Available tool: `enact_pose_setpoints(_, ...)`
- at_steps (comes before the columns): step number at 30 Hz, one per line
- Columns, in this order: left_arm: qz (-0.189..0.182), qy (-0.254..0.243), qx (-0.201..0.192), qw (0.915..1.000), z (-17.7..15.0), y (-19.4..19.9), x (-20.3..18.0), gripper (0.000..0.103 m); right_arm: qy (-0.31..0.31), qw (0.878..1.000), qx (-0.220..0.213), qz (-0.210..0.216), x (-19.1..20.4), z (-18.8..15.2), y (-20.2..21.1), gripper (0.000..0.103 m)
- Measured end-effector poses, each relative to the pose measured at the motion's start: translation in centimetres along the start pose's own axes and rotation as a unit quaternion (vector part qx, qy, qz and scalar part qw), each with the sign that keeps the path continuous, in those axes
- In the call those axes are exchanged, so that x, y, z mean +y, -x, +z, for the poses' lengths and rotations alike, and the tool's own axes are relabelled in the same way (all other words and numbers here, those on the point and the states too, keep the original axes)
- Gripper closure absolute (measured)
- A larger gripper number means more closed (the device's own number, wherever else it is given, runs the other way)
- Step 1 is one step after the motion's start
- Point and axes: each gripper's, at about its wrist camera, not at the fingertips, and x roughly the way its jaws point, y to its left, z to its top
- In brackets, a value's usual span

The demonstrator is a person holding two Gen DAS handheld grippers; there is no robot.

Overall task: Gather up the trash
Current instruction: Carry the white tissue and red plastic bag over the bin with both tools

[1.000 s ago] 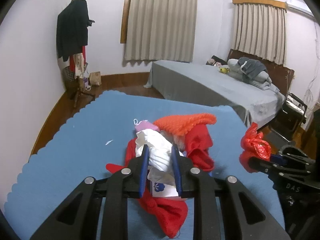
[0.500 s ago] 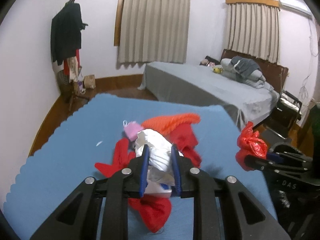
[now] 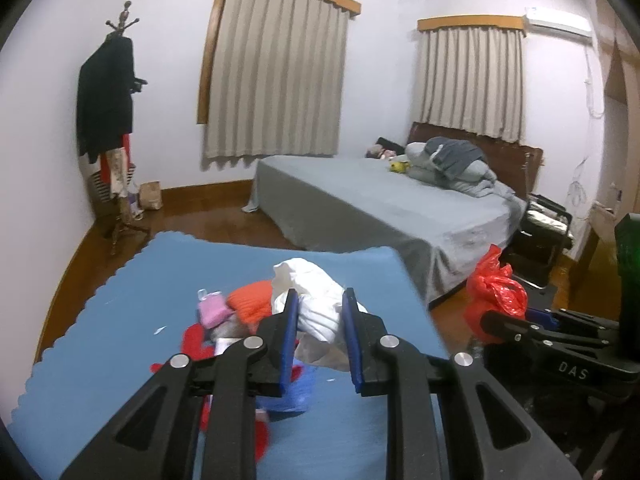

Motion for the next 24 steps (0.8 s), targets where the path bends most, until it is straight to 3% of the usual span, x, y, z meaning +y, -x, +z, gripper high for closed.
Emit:
enact_pose_setpoints(12, -0.073, -0.025, -0.008, 0.9970, 0.7, 0.0, -5.9, 0.081, -0.032, 0.997, -0.025, -0.062, -4.9, -1.1, 5.1, 0.066)
enact_pose_setpoints(24, -0.152, -0.055, 0.002, 0.9869, 0.2, -1.0, -12.4, 0.081, -0.061, 0.990, -0.038, -0.124, -9.6, -3.0, 9.4, 0.066)
